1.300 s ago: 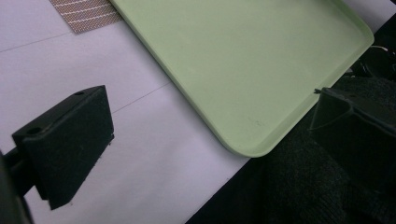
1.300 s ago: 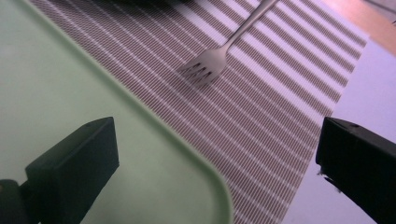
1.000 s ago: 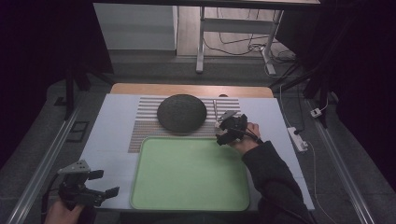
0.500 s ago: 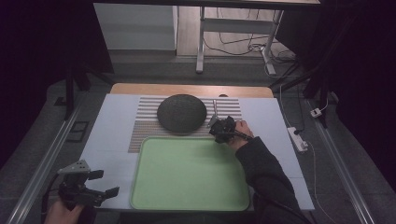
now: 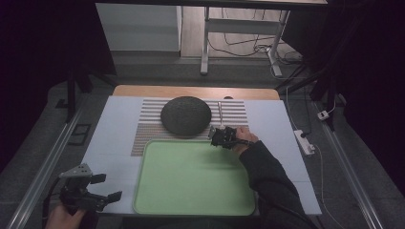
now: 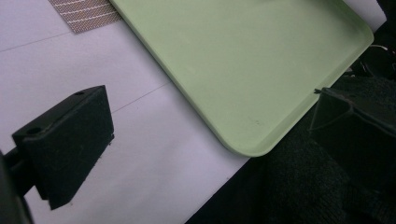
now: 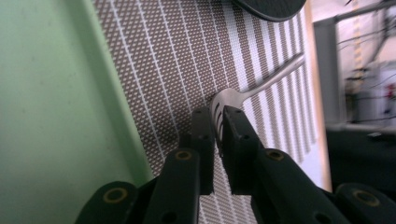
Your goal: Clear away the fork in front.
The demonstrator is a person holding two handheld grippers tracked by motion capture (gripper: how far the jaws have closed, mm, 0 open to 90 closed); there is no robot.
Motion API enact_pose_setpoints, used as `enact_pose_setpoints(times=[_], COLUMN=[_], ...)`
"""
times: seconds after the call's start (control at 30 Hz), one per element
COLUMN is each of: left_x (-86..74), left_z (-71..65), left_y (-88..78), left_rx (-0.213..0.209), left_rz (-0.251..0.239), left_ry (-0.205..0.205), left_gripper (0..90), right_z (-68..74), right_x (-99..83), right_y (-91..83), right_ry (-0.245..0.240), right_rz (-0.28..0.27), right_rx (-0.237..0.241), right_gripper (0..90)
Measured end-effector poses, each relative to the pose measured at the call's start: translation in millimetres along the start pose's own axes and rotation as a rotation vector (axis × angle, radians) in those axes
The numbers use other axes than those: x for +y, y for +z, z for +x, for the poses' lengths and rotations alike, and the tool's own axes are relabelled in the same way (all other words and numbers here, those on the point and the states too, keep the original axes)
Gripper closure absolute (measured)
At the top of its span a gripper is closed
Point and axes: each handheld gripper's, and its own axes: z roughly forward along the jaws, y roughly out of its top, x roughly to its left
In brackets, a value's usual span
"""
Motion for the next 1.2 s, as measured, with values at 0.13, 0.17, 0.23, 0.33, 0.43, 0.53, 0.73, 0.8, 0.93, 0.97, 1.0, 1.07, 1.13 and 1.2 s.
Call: enact_pose_setpoints(times=[0.13,0.17,0.23,0.33,0.43,0.53,0.73,0.8,0.93,0.97,1.0,1.07,1.13,1.2], left_x=[0.0,0.0,0.0,0.0,0.0,-0.1,-0.1,-0.2,-0.4,-0.5,-0.6,-0.7,-0.6,-0.6], left_z=[0.1,0.1,0.2,0.1,0.1,0.1,0.0,-0.1,0.3,0.5,0.6,0.2,-0.3,-1.1], left_y=[0.0,-0.1,-0.1,-0.2,-0.2,-0.3,-0.5,-0.7,-1.4,-1.8,-2.1,-2.4,-2.6,-2.7], left_rx=[0.000,0.000,-0.001,0.000,0.000,0.000,0.000,-0.001,0.000,-0.001,-0.002,-0.001,0.002,0.005], left_rz=[0.000,0.000,-0.001,-0.001,-0.001,-0.003,-0.006,-0.008,-0.015,-0.019,-0.022,-0.026,-0.027,-0.027], left_ry=[-0.001,0.000,0.000,0.000,0.000,0.000,-0.001,-0.001,-0.009,-0.009,-0.009,-0.009,-0.004,0.003], left_gripper=[0.0,0.0,0.0,0.0,0.0,0.0,0.0,0.0,0.0,0.0,0.0,0.0,0.0,0.0], right_z=[2.0,1.8,3.2,1.4,-1.1,-4.2,-11.3,-13.2,-16.4,-18.5,-19.2,-19.6,-20.5,-19.7], right_x=[2.0,2.1,1.5,0.0,-1.1,-2.6,-12.8,-16.6,-23.5,-28.6,-31.0,-32.9,-35.9,-38.3], right_y=[-1.2,-1.4,-0.7,-4.0,-6.7,-14.2,-38.2,-46.6,-59.3,-67.3,-71.0,-74.9,-83.1,-91.4], right_ry=[-0.057,-0.062,-0.065,-0.062,-0.053,-0.020,0.088,0.152,0.227,0.278,0.303,0.330,0.374,0.405], right_rz=[0.018,0.020,0.016,0.020,0.003,-0.014,-0.093,-0.119,-0.167,-0.208,-0.233,-0.255,-0.296,-0.339], right_rx=[-0.039,-0.040,-0.062,-0.056,-0.058,-0.063,-0.038,-0.027,0.000,0.034,0.048,0.061,0.092,0.119], right_gripper=[89.3,89.6,89.7,89.9,90.0,89.9,89.9,89.9,90.0,89.9,89.9,90.0,89.9,89.9])
